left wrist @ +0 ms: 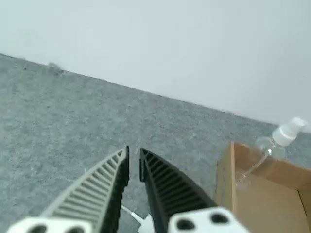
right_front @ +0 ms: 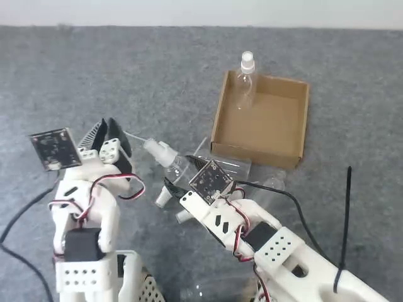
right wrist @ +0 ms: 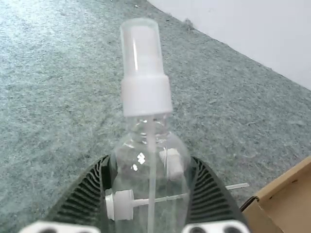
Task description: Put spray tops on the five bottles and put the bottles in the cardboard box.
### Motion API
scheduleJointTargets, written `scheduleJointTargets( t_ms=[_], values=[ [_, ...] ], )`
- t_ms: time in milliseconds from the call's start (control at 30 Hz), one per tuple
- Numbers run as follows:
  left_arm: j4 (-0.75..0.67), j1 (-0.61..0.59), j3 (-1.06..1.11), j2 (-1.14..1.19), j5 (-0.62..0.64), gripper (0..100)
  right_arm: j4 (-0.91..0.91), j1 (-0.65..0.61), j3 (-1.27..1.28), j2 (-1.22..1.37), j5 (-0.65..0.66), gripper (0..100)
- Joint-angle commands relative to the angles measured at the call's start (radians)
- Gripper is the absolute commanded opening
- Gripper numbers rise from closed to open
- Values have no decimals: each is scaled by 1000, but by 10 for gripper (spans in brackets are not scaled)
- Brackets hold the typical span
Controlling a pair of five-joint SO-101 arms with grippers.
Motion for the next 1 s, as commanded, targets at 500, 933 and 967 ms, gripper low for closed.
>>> scheduleJointTargets(
  t_ms=[500, 933, 967],
  values=[
    [-17, 226, 38, -6, -89, 12, -24, 10, -9, -12, -9, 6],
    [11, 347, 45, -14, -104, 12, -22, 12, -9, -12, -9, 6],
    [11, 348, 45, -14, -117, 12, -22, 12, -9, -12, -9, 6]
  ],
)
